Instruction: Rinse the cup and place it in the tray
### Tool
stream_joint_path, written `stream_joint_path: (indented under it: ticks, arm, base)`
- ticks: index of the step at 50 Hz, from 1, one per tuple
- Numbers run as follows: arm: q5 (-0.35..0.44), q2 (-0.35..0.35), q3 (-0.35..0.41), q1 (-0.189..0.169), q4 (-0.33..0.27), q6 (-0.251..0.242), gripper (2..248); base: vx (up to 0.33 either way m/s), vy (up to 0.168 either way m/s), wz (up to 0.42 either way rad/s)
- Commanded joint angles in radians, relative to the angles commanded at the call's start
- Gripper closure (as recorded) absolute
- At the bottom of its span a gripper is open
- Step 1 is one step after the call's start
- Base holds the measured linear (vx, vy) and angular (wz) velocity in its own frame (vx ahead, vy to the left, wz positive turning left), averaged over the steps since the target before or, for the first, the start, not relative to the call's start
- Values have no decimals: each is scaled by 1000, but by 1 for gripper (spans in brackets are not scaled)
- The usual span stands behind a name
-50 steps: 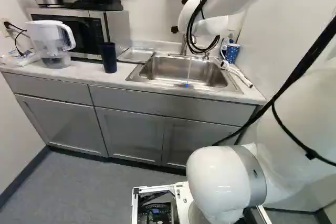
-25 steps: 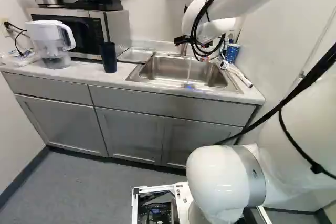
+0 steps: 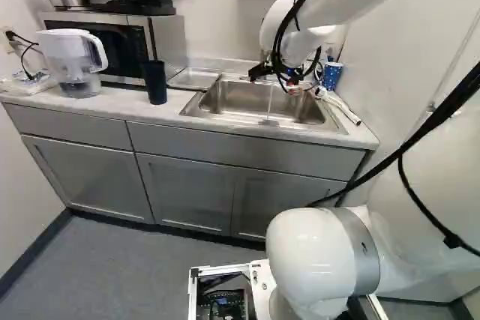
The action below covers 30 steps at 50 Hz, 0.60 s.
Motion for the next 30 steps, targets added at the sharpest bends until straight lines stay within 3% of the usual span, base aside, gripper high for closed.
stream_joint_path:
  ticks: [5, 30]
  arm:
    - [-52, 0, 0, 0, 0, 0, 3]
    - [-52, -5, -4, 15, 0, 0, 3]
  base:
    - [0, 0, 0]
    - [0, 0, 0]
